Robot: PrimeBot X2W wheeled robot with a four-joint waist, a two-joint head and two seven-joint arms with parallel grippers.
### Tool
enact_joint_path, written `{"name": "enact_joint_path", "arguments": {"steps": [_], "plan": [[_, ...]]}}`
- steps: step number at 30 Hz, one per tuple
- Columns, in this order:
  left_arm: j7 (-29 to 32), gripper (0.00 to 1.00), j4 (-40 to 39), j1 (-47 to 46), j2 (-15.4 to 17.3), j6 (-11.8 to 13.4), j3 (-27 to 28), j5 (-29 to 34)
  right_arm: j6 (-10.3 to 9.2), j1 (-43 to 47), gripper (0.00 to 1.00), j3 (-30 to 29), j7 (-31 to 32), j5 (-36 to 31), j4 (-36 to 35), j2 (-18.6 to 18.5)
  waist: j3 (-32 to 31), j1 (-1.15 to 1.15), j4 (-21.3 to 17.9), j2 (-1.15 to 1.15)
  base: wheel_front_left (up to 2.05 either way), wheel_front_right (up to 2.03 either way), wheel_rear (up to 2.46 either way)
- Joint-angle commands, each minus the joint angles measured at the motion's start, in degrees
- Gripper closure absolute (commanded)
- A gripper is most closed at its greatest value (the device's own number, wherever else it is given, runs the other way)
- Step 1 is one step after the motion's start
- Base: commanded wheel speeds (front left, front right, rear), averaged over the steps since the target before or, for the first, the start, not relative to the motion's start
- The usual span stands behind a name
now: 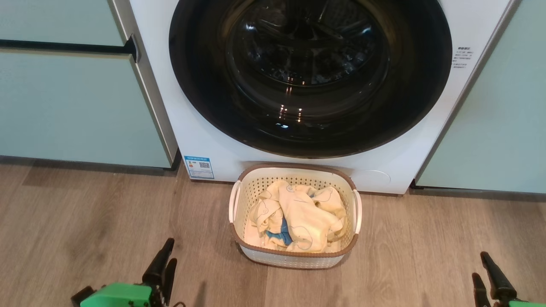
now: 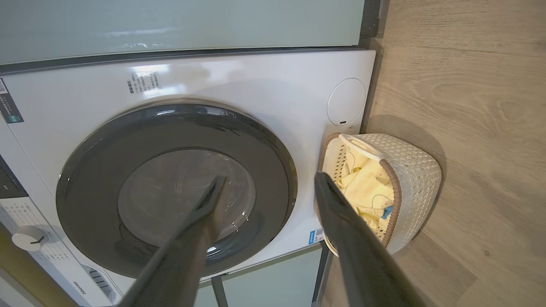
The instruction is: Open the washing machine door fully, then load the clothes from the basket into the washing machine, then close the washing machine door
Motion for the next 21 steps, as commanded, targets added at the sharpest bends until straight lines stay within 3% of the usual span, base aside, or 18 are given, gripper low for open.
{"name": "enact_joint_path", "arguments": {"steps": [1,12,21], "plan": [[-0.75,0.0,-2.12,-3.01,0.56,-0.03,0.12,1.16,0.03,-3.03,0.0,0.17,-0.8,-1.14,-2.33,-0.47,0.04,0.0,0.01,0.0,0.0,0.0,0.0],[-2.44,0.0,-3.97,-4.17,0.67,-0.04,-0.24,7.18,0.04,-3.67,0.0,0.84,-2.49,-6.3,-4.64,-0.63,0.25,0.0,0.08,0.0,0.0,0.0,0.0],[-3.96,0.0,-5.74,-5.09,0.77,-0.06,-0.55,14.64,0.06,-4.19,0.0,1.83,-4.02,-14.24,-6.63,-0.77,0.37,0.0,0.22,0.0,0.0,0.0,0.0]]}}
